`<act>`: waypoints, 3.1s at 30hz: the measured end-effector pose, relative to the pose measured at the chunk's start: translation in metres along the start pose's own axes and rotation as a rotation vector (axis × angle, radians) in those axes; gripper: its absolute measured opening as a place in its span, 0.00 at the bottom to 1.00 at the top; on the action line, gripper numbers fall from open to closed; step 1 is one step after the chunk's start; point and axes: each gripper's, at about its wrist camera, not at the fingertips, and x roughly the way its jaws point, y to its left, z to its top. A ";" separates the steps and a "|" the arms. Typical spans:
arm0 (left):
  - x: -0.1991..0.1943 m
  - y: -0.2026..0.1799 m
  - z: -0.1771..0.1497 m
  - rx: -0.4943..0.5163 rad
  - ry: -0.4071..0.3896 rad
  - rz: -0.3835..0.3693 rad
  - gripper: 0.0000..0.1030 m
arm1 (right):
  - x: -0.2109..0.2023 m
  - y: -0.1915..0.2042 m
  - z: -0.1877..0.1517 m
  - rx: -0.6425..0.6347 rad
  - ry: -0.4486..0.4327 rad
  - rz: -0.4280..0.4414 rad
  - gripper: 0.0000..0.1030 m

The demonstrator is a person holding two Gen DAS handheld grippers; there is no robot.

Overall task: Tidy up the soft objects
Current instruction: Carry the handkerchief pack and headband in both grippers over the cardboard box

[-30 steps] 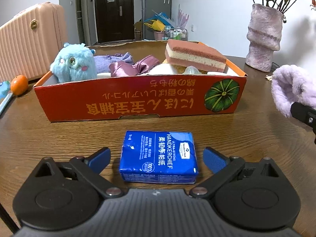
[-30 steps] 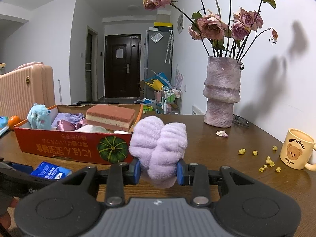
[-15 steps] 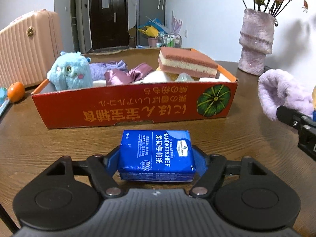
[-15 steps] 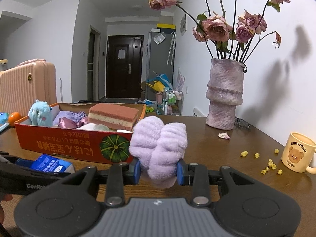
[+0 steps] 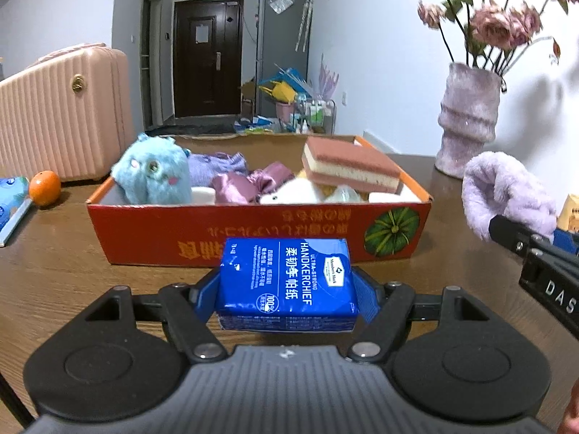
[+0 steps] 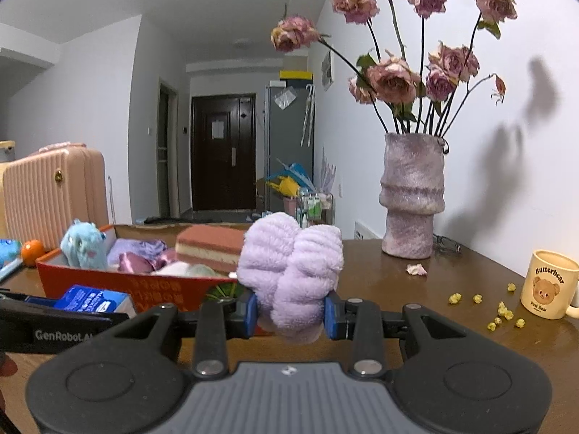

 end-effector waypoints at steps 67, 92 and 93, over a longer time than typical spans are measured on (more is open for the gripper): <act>0.048 0.089 0.081 -0.118 -0.198 0.038 0.72 | 0.097 0.120 0.029 -0.115 -0.166 0.108 0.33; 0.093 0.097 0.108 -0.105 -0.213 0.054 0.72 | 0.157 0.127 0.041 -0.113 -0.132 0.139 0.33; 0.094 0.097 0.109 -0.103 -0.213 0.055 0.72 | 0.159 0.127 0.042 -0.112 -0.128 0.139 0.33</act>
